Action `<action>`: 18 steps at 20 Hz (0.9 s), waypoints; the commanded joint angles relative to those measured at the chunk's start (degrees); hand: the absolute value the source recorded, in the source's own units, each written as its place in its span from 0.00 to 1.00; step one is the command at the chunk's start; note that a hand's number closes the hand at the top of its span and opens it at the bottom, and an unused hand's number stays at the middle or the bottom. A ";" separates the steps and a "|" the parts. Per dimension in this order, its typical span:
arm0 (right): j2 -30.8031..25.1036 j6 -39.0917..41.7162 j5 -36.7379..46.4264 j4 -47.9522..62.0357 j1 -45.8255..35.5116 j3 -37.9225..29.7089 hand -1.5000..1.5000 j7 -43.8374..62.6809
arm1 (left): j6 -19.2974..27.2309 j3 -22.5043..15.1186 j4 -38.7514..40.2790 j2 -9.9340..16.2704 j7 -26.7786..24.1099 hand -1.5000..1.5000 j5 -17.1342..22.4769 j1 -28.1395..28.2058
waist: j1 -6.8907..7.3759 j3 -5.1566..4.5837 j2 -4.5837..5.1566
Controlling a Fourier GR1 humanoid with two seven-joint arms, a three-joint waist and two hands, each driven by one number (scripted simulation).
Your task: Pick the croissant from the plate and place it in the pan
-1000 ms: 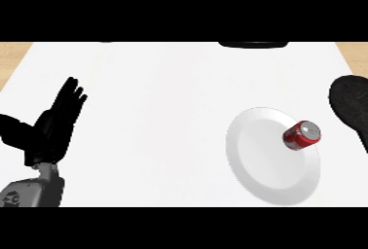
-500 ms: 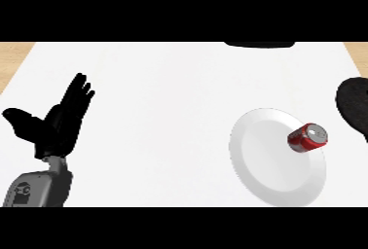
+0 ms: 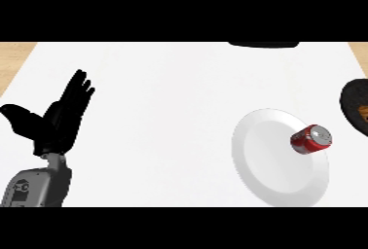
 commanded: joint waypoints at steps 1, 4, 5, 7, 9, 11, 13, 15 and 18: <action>-0.14 1.27 -2.50 2.22 0.83 -2.07 0.00 -4.61 | -0.56 1.33 1.61 0.37 -0.44 0.50 1.00 -0.82 | -0.57 -0.03 -0.10; -0.40 0.49 -6.96 0.61 0.67 -6.09 0.00 -9.77 | -1.35 2.80 1.61 1.98 0.30 0.50 1.76 -0.66 | -0.83 0.02 -0.15; -0.57 0.75 -8.68 0.24 -0.15 -7.64 0.00 -10.45 | 0.04 0.75 -0.84 0.59 1.19 0.50 0.24 0.85 | -0.63 0.05 -0.36; -2.68 4.24 -13.43 0.04 1.64 -11.88 0.00 -14.80 | -0.26 0.71 -0.11 0.19 0.59 0.50 0.51 1.34 | -2.01 -0.01 -0.68; -1.86 4.78 -16.87 0.49 1.64 -15.04 0.00 -16.06 | -0.50 1.29 0.51 0.66 -0.96 0.50 0.25 1.41 | -1.78 0.02 -0.50; -6.24 11.55 -20.38 0.92 2.36 -18.14 0.00 -17.15 | -0.12 1.42 -0.56 0.27 1.07 0.50 1.13 1.24 | -2.35 0.00 -0.76; -6.51 14.90 -24.22 1.60 5.86 -21.53 0.00 -20.41 | 0.47 1.63 -1.10 0.51 1.14 0.50 0.48 1.90 | -3.03 -0.04 -0.99; -8.16 19.55 -26.85 1.64 11.08 -23.72 0.00 -25.48 | 0.43 2.77 -0.23 0.68 -0.52 0.50 0.76 2.84 | -3.63 -0.10 -1.11; -9.79 26.32 -29.44 2.40 14.04 -25.18 0.00 -27.65 | -1.14 2.18 -1.26 1.05 -1.12 0.50 0.94 4.20 | -2.88 -0.12 -1.05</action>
